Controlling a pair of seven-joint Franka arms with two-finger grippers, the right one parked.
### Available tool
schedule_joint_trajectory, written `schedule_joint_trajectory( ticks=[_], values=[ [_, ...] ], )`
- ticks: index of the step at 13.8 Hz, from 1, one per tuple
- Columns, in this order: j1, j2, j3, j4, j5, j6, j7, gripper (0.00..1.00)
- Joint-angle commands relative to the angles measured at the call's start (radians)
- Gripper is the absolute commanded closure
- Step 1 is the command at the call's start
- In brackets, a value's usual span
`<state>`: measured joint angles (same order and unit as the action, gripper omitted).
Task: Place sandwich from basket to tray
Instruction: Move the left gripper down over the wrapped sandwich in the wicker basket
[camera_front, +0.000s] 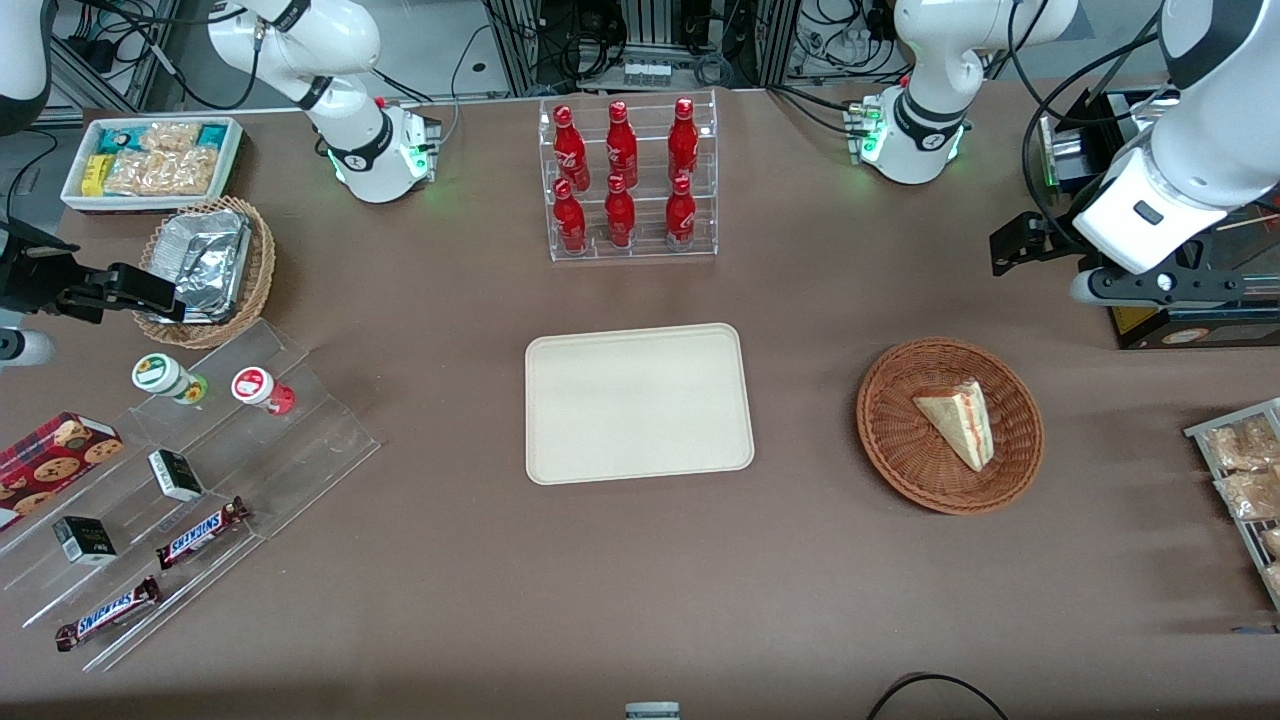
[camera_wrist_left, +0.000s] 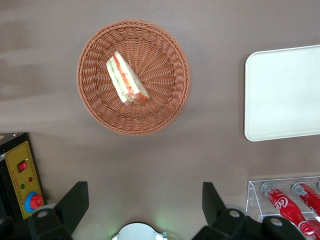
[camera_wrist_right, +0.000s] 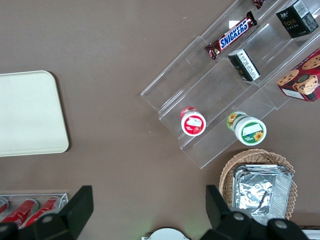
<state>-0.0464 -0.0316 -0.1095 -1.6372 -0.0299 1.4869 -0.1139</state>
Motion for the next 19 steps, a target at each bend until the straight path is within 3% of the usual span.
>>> schedule_joint_trajectory(
  ticks=[1,8,19],
  values=[
    [-0.004,0.012,0.001,0.033,0.043,-0.016,0.016,0.00],
    [-0.007,0.105,0.001,0.002,0.042,0.036,0.011,0.00],
    [0.002,0.107,0.008,-0.377,0.054,0.479,-0.003,0.00]
  ],
)
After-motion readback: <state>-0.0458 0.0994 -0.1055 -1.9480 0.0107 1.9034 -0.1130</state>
